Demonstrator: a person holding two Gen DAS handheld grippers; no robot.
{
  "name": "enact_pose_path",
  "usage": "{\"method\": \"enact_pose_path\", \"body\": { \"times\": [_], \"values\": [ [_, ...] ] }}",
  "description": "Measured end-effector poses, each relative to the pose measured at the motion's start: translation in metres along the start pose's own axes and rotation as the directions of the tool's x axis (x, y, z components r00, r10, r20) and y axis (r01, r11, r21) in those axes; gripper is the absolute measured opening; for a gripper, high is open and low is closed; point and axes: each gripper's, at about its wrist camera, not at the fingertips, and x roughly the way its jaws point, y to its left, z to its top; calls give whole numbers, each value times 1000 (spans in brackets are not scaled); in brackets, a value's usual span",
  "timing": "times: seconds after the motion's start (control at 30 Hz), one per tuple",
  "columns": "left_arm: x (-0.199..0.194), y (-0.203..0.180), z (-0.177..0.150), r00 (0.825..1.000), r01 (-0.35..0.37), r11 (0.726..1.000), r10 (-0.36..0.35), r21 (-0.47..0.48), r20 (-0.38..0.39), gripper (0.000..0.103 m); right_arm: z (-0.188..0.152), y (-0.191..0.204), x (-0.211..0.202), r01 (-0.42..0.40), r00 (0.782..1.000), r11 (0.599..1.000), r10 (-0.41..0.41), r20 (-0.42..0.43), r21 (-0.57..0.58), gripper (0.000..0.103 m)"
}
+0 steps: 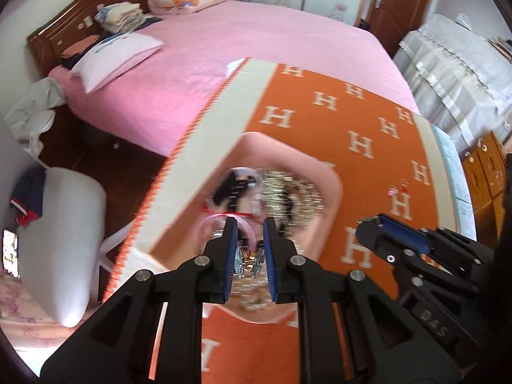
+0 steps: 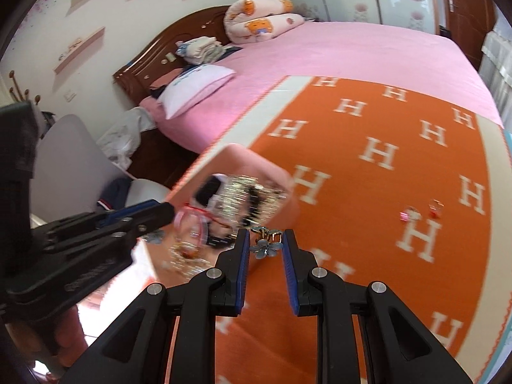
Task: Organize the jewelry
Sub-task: 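Carry both flower pieces into the tray and open both tools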
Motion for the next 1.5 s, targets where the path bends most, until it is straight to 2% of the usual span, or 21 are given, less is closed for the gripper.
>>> {"method": "enact_pose_path", "body": {
  "times": [0.23,0.57,0.67,0.73,0.8,1.13,1.5],
  "values": [
    [4,39,-1,1000,-11,1000,11,0,-15,14,11,51,19,-38,999,999,38,-11,-29,20],
    [18,47,2,999,16,999,-14,45,-44,15,4,77,46,-56,996,998,55,-73,-18,22],
    [23,50,3,998,19,999,-17,32,-65,27,0,77,49,-35,997,999,34,-69,-11,24],
    [23,54,2,998,15,1000,-14,21,-64,43,-2,74,50,-28,997,1000,28,-66,4,25],
    [22,57,1,998,16,1000,-15,15,-56,48,-3,71,51,-22,998,1000,22,-64,10,25],
    [15,54,-3,998,20,999,-18,30,-55,48,-16,65,40,7,998,1000,-6,-62,17,25],
    [9,35,-20,997,30,998,-26,57,-75,48,-37,64,18,18,998,1000,-17,-63,15,25]
  ]
}}
